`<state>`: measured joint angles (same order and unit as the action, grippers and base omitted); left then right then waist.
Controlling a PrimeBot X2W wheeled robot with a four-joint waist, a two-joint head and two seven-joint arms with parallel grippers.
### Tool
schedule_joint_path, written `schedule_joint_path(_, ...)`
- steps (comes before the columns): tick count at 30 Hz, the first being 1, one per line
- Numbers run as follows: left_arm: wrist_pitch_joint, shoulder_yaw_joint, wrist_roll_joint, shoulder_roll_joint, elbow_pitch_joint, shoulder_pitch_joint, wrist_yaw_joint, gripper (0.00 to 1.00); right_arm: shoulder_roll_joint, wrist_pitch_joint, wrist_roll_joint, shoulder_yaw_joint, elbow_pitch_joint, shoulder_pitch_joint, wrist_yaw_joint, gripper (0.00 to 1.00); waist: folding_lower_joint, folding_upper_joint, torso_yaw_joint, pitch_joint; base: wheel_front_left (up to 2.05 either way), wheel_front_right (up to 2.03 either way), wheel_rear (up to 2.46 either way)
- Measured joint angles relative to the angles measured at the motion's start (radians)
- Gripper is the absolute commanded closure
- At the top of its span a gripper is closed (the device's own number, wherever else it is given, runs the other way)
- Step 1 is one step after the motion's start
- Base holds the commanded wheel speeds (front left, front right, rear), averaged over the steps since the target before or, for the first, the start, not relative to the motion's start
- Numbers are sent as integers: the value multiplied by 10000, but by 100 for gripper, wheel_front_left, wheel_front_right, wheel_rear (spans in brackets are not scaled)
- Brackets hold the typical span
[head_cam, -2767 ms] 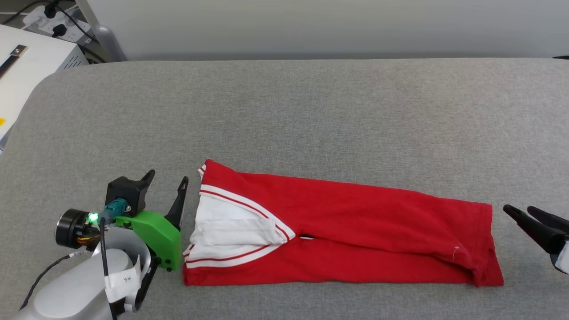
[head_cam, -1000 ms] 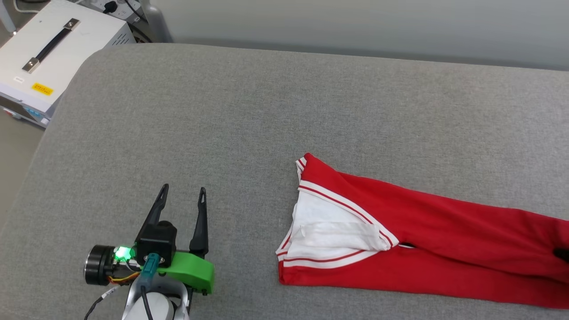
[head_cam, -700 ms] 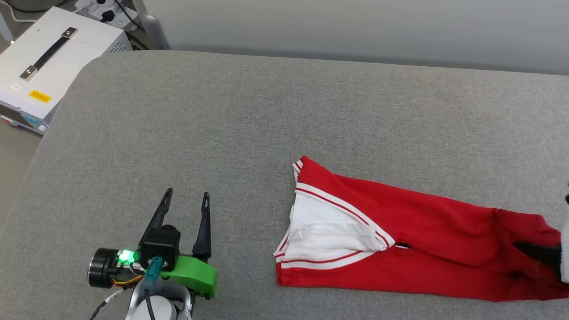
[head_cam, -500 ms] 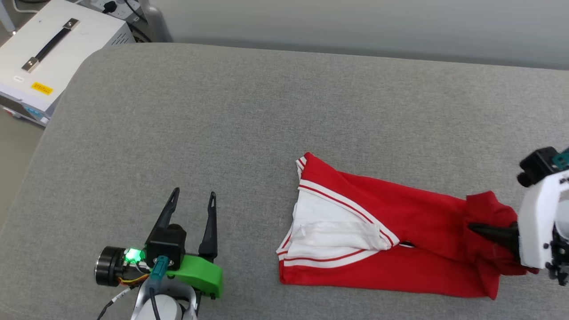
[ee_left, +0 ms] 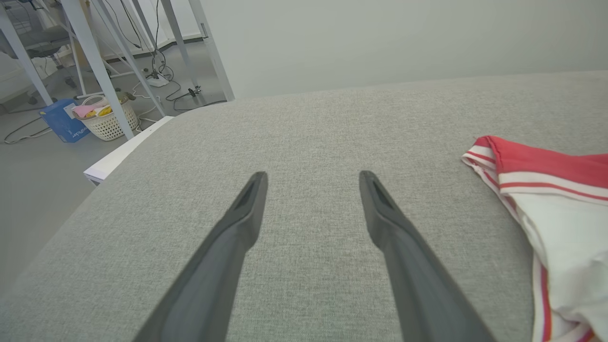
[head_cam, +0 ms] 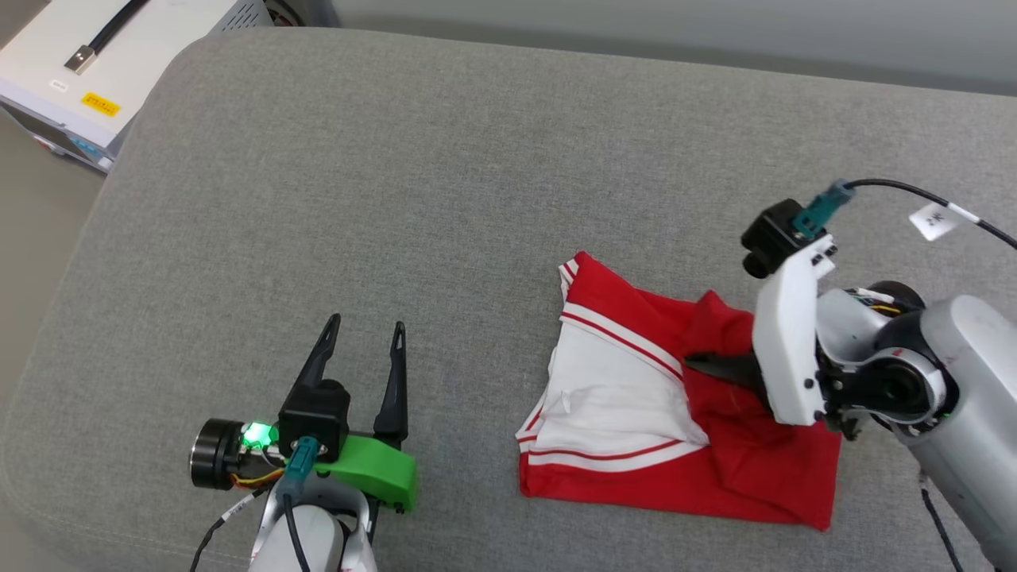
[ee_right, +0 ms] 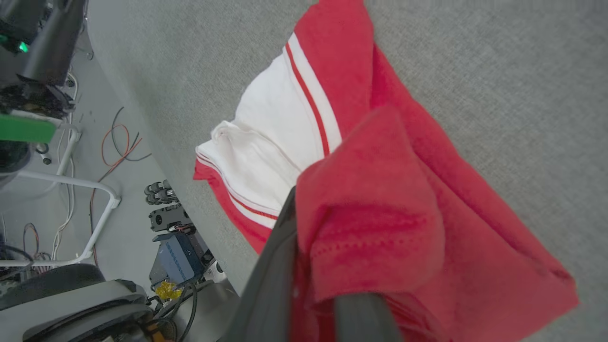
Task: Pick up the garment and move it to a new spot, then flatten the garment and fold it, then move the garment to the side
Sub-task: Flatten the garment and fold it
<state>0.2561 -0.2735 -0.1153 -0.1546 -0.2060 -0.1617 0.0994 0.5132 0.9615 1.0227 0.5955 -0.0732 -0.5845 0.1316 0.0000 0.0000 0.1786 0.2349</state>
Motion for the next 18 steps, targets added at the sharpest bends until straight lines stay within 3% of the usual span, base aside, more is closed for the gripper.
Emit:
schedule_joint_path(11, 0, 194, 211, 389, -86, -500, -293, 0, -1350, -780, -786, 1565, -1927, -1177, 0, 100, 0, 0, 161, 694, 0, 0, 0)
schedule_joint_path(18, 0, 324, 286, 541, -249, -589, -397, 0, -1379, -1741, -1162, 2533, -2571, -1406, 2, 100, 0, 0, 234, 806, 0, 0, 0)
